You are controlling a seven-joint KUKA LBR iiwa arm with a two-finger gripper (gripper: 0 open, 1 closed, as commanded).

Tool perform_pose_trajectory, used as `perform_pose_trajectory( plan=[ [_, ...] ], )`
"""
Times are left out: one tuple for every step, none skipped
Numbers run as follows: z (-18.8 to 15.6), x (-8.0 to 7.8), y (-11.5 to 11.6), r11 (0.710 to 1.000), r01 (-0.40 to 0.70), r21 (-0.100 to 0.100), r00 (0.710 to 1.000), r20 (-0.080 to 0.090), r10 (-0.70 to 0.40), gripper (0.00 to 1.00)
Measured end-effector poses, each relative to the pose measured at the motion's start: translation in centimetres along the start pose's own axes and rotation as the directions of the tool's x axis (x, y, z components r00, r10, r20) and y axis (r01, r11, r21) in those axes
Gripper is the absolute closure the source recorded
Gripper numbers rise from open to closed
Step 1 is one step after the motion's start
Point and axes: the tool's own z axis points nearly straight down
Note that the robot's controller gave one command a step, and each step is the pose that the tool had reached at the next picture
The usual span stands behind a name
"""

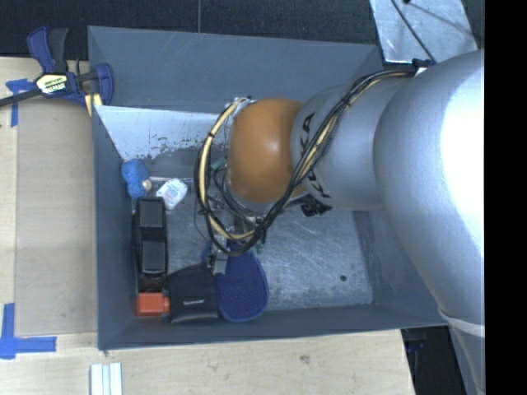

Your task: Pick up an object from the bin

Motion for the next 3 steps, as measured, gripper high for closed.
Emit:
perform_pose_trajectory(
  plan=[
    [-5.8, 1.4, 1.7, 0.961, 0.276, 0.0, 0.961, 0.0, -0.276, 0.0],
    [1.9, -1.4, 0.6, 0.926, 0.378, -0.002, 0.926, -0.012, -0.378, 0.0],
    [1.3, -1.8, 0.8, 0.926, 0.376, -0.001, 0.926, 0.004, -0.376, 1.0]
  ],
)
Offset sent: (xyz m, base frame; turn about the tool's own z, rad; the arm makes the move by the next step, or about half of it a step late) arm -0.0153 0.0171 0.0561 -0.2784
